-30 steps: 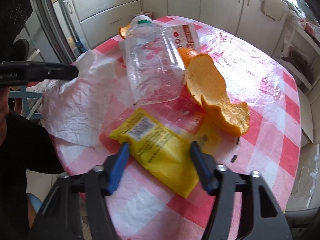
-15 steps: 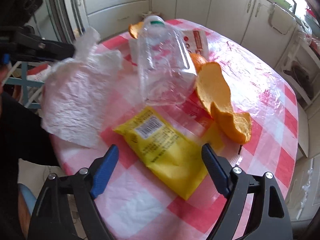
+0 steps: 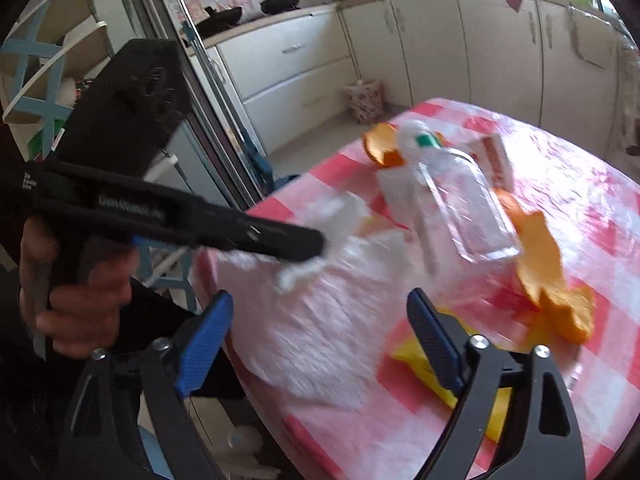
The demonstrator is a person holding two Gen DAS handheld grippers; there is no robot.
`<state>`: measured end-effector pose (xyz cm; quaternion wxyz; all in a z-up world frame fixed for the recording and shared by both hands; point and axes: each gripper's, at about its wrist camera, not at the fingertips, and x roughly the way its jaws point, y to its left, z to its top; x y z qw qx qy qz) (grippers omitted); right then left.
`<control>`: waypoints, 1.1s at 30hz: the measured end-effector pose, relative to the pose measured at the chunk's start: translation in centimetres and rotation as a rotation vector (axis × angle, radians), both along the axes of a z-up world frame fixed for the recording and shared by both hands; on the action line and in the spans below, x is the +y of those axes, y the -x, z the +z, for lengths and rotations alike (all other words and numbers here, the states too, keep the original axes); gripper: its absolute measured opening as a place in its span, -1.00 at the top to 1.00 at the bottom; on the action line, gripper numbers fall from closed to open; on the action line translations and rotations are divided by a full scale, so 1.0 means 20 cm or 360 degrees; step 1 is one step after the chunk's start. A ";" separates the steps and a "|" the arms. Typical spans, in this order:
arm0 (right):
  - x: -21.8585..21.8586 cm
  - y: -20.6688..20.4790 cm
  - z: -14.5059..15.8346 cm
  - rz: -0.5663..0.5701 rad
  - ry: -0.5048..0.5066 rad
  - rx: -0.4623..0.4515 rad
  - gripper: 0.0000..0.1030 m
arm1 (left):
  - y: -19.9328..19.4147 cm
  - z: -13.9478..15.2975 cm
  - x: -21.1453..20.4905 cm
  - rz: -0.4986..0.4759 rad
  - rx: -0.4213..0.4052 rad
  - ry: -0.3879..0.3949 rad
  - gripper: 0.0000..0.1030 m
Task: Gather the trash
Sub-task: 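Grasp the crumpled tissue with the left gripper and the white paper with the right, then drop the white paper into the bucket with right gripper while left drops the tissue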
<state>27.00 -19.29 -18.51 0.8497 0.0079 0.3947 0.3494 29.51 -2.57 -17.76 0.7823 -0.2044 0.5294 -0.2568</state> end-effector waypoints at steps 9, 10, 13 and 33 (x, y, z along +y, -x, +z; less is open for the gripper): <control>0.15 -0.13 -0.23 -0.0005 0.0138 0.0210 0.84 | -0.01 -0.02 0.07 0.0071 0.0038 0.0062 0.62; 0.14 -0.14 -0.23 -0.0015 0.0147 0.0217 0.91 | -0.02 -0.01 0.09 0.0083 0.0041 0.0070 0.62; 0.11 -0.14 -0.23 -0.0020 0.0181 0.0203 0.93 | -0.03 -0.01 0.15 0.0146 0.0042 0.0077 0.62; -1.01 0.30 0.20 -0.0704 0.0085 -0.0074 0.93 | -0.04 0.09 -0.03 0.0056 -0.0128 -0.0037 0.62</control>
